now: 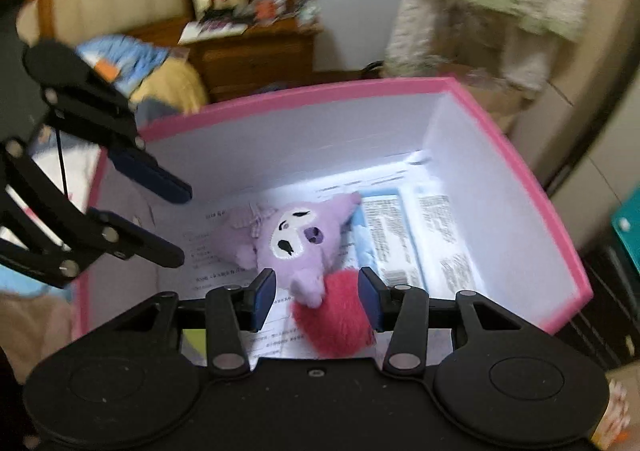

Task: Organize soft objects
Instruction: 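Lower the purple plush into the box and open both grippers, then withdraw both grippers from the box toward the scrunchie and orange ball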

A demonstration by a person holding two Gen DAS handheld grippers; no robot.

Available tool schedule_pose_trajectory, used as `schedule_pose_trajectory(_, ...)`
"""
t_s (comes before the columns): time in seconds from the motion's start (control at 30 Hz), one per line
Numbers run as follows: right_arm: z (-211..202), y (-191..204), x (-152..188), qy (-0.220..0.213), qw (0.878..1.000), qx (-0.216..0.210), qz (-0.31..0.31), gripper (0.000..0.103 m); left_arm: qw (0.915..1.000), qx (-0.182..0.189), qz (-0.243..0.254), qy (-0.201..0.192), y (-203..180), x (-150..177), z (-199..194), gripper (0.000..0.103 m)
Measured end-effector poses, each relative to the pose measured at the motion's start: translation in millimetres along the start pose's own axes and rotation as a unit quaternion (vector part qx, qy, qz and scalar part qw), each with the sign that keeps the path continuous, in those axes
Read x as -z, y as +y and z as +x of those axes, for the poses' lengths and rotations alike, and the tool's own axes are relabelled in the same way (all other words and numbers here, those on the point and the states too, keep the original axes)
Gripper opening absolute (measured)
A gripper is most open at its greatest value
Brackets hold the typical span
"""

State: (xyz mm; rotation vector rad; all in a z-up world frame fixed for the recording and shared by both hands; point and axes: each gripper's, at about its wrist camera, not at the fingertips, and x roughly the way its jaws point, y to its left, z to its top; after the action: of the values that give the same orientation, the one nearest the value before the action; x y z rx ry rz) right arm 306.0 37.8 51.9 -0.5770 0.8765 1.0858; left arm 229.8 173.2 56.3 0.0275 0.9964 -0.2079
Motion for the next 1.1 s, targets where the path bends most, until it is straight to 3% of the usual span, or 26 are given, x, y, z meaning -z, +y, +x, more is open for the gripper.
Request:
schedule_pose_trajectory(0.33,-93,20,29,-0.056,0.992,0.01,0.114,0.052,0.9995,-0.006,0.021,-0.024,-23,5,-44,0.043)
schedule_pose_trajectory(0.7,-176,50,80,-0.1,0.984,0.037,0.143,0.052,0.9969,-0.002,0.058,-0.054,-70,17,-94,0.046)
schedule_pose_trajectory(1.1,-238,58,158,-0.149,0.968,0.103,0.175,0.058,0.9901,0.035,0.117,-0.07,-142,24,-107,0.051)
